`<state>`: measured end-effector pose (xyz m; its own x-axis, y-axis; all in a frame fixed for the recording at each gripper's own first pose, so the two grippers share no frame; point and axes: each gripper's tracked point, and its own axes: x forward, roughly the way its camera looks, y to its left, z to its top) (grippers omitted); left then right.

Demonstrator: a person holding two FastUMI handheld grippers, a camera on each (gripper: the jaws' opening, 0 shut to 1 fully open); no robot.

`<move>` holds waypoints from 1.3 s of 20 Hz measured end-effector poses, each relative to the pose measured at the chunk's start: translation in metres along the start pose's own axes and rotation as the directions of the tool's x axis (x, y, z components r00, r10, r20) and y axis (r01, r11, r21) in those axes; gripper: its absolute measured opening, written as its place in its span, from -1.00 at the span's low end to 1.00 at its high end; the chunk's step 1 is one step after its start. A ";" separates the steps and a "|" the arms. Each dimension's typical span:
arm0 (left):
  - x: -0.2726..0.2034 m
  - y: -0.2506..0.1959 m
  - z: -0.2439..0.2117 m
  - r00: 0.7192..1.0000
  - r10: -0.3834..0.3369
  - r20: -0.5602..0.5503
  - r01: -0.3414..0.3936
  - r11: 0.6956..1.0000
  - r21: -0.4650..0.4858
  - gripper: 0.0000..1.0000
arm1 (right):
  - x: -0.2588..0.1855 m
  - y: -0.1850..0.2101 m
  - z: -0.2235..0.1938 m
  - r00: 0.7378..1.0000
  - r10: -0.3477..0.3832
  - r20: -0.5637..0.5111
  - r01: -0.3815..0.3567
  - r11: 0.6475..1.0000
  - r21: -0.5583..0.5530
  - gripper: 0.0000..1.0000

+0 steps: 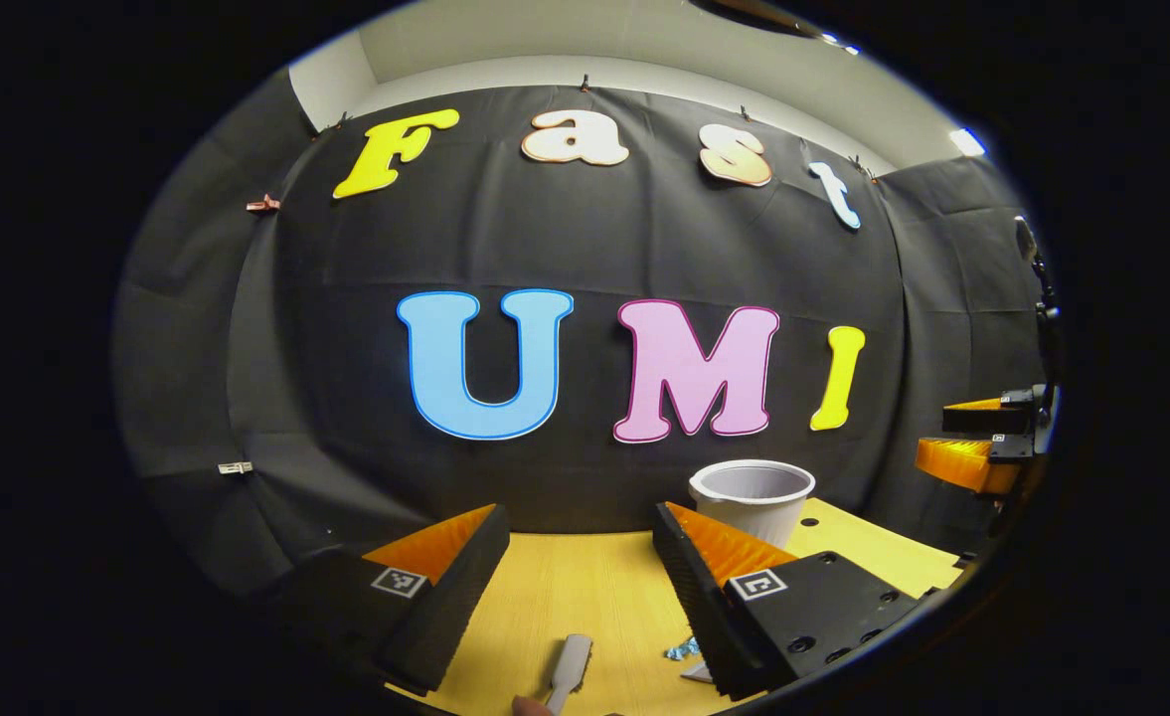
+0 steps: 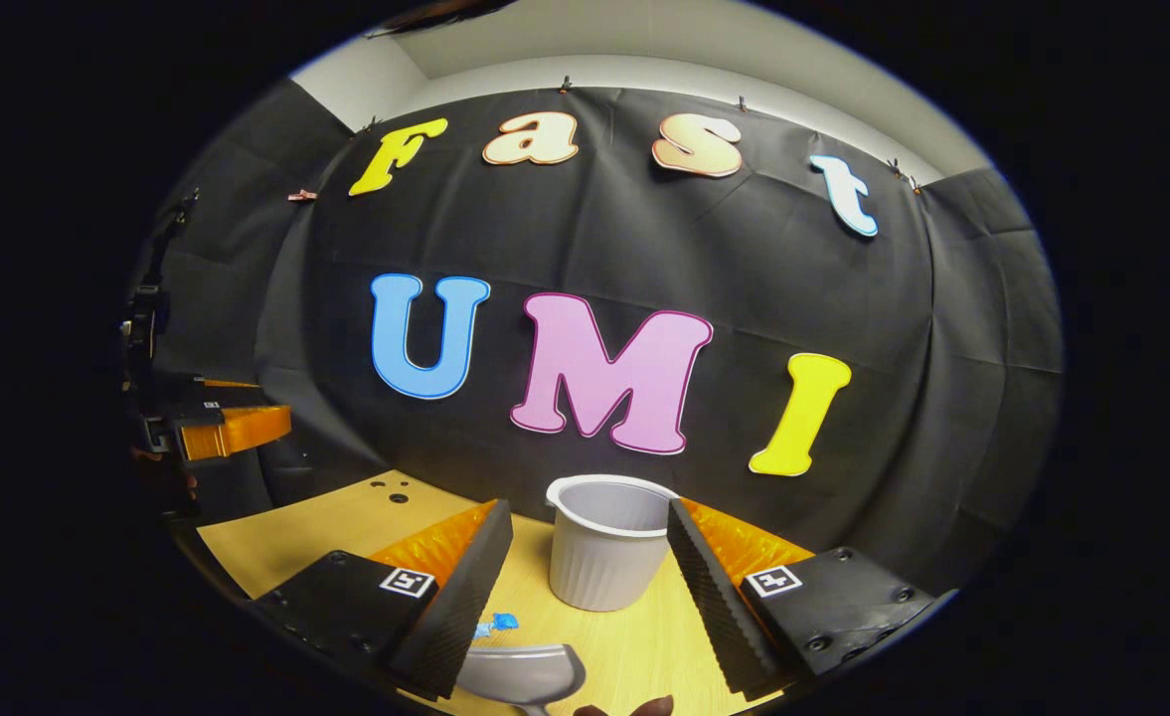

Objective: Pick up the small broom and dustpan from the desktop, sweep the trash into the dustpan with the broom, and then empty the trash into the garbage bin.

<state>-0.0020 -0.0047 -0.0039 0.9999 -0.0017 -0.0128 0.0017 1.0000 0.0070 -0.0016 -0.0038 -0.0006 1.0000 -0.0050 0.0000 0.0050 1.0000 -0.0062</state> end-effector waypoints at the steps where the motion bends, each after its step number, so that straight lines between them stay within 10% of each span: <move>1: 0.000 -0.001 0.001 1.000 -0.001 0.000 0.001 1.000 0.001 0.89 | 0.000 0.000 0.001 1.000 0.000 0.001 0.000 1.000 -0.004 0.94; 9: 0.001 -0.004 -0.003 1.000 -0.005 -0.013 0.005 1.000 0.000 0.89 | -0.001 0.008 -0.013 0.997 0.049 -0.052 -0.048 0.999 0.025 0.94; 13: 0.001 -0.002 -0.009 1.000 -0.004 -0.024 0.004 1.000 0.003 0.89 | -0.013 0.016 -0.075 0.953 0.141 -0.268 -0.136 0.990 0.038 0.95; 22: -0.001 0.000 -0.033 0.998 0.002 -0.068 -0.001 1.000 0.007 0.89 | -0.089 0.037 -0.267 0.591 0.259 -0.765 -0.233 0.962 0.145 0.96; 26: -0.004 0.002 -0.038 0.997 0.007 -0.079 -0.006 1.000 0.013 0.89 | -0.092 0.039 -0.327 0.485 0.238 -0.842 -0.270 0.956 0.114 0.95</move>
<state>-0.0068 -0.0026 -0.0415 0.9958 0.0055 -0.0918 -0.0036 0.9998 0.0204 -0.0936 0.0333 -0.3276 0.4860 0.2300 -0.8431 -0.2655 0.9580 0.1083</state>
